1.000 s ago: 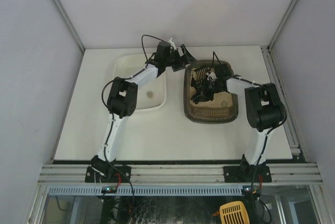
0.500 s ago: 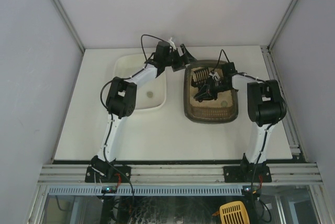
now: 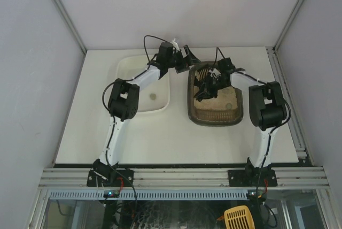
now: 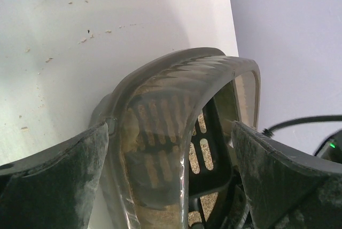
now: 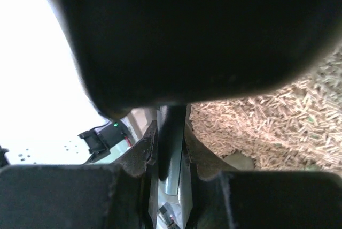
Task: Clean the litter box
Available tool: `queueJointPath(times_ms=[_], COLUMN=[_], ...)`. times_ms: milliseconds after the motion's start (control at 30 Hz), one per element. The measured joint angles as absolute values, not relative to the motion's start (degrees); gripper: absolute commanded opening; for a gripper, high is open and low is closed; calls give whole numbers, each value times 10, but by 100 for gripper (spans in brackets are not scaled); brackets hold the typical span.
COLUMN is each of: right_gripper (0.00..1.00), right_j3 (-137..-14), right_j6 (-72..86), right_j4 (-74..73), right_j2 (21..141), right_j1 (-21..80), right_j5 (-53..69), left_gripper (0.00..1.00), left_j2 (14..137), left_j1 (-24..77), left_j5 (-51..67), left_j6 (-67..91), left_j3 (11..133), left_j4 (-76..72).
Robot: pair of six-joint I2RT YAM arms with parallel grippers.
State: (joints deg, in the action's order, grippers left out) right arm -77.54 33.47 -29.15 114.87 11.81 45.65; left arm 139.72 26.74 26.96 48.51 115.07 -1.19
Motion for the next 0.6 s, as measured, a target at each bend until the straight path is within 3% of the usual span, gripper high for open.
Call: queueJointPath(times_ms=[300, 600], right_gripper=[0, 0], right_j3=[-886, -896], right_j6=[303, 245], right_j4=[-465, -480], right_j2=[1141, 1173], right_j1=[171, 162], right_j5=[314, 370], left_gripper=[100, 100], left_j2=[1391, 1382], left_j1=[268, 268], left_j5=[270, 267], left_j6=[485, 485], left_j3=[1137, 1115], left_j4=[-20, -39])
